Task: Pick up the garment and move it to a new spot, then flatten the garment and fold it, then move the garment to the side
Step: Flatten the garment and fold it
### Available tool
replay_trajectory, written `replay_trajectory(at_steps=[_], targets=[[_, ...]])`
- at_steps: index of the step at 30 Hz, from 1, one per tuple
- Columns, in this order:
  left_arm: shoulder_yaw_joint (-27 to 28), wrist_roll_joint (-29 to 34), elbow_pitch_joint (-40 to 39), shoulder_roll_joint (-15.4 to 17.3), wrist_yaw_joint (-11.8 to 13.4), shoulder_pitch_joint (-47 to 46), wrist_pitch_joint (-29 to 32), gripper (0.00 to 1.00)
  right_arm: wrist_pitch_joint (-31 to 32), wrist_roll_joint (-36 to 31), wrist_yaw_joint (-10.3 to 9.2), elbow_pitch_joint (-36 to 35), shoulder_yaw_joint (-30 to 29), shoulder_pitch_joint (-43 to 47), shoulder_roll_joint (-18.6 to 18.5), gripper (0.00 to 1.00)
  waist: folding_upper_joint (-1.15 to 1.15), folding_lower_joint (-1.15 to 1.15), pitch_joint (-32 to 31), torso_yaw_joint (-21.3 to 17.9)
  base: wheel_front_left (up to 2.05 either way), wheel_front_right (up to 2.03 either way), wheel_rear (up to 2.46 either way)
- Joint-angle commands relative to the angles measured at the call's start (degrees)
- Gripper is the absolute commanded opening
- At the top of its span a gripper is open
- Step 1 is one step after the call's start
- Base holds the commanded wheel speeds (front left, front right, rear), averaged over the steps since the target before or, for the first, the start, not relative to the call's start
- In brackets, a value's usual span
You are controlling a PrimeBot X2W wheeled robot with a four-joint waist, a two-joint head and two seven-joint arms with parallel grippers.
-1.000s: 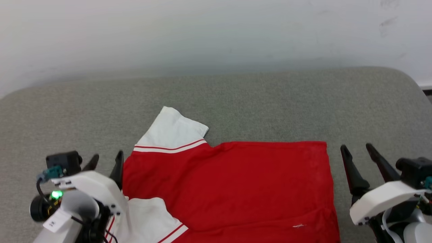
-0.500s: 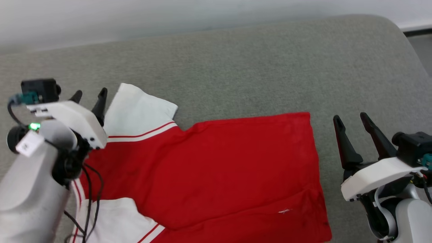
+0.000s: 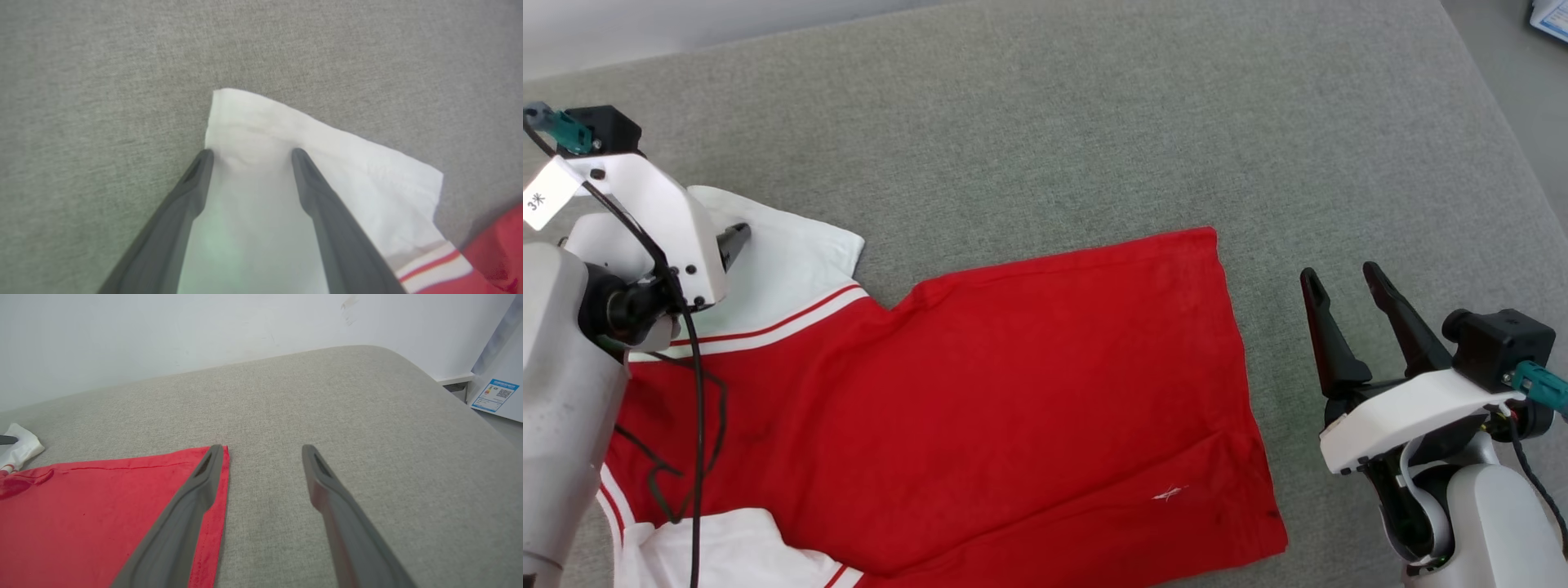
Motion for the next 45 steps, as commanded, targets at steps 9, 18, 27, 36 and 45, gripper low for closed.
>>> replay_trajectory(at_steps=[9, 18, 27, 36, 45], targets=[[-5.31, 0.19, 4.82, -2.28, -0.38, -1.17, 11.9, 0.0, -0.97, 1.68, -0.05, 2.51, -0.05, -1.82, 0.47, 1.0, 0.0, -0.01, 2.59, -1.26, 0.0, 0.0, 0.0], [-4.92, 1.22, 4.73, -2.8, 0.62, -4.51, 8.97, 0.0, 3.41, 5.26, -0.05, 5.18, 0.9, -5.03, -3.95, 1.0, 0.0, -0.01, 1.83, 0.15, 0.0, 0.0, 0.0], [-5.14, 1.77, 0.44, -4.68, -0.15, -8.5, 6.25, 0.0, 20.79, 12.46, -0.05, 9.42, 7.67, -11.55, -13.25, 1.0, 0.0, -0.01, 1.36, 5.78, 0.0, 0.0, 0.0], [-5.73, 2.49, -5.28, -6.17, -0.44, -10.59, 4.11, 0.0, 32.78, 18.02, -0.05, 14.62, 15.03, -19.02, -17.83, 1.0, 0.0, -0.01, 4.09, 11.39, 0.0, 0.0, 0.0], [-5.29, 1.67, -8.51, -6.26, -0.17, -8.47, 2.25, 0.0, 41.25, 23.53, 0.07, 22.56, 23.5, -19.87, -17.66, 0.16, 0.0, -0.01, 5.2, 13.72, 0.0, 0.0, 0.0]])
